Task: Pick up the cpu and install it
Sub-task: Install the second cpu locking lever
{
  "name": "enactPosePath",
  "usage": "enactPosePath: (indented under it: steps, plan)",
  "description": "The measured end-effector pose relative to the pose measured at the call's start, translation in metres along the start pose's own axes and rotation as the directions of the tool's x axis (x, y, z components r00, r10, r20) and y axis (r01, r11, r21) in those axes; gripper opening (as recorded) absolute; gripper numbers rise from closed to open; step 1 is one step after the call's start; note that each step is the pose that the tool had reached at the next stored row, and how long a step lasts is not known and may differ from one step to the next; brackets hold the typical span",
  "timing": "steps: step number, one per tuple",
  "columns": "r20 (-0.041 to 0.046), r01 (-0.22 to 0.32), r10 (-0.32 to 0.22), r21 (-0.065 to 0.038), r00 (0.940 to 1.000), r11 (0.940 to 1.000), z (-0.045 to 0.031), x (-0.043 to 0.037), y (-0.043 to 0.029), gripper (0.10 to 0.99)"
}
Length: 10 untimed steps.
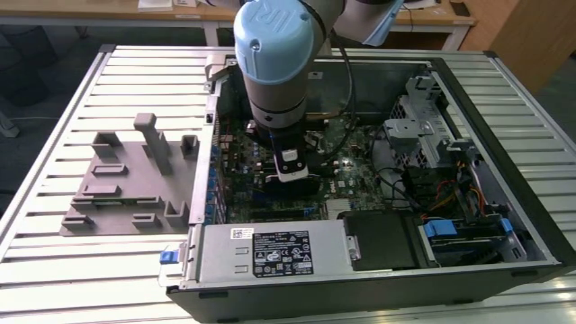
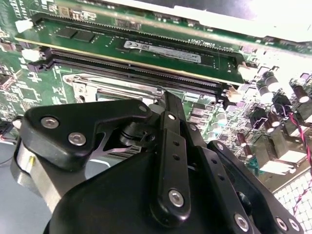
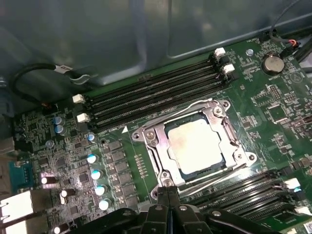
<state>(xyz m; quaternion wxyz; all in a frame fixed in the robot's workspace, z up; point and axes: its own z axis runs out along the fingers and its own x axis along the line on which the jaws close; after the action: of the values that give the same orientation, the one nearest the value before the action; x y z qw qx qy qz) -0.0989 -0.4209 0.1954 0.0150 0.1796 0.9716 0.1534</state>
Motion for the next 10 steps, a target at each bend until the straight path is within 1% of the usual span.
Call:
enactPosePath:
  steps: [2, 5, 10]
  plan:
    - [-0.0004, -0.001, 0.001, -0.002, 1.0, 1.0, 0.0015, 0.0016, -0.0011, 0.106]
    - [-0.0004, -0.002, 0.002, -0.003, 1.0, 1.0, 0.003, 0.0036, -0.0025, 0.106]
    - [-0.0004, -0.002, 0.002, -0.004, 1.0, 1.0, 0.0046, 0.004, -0.0031, 0.106]
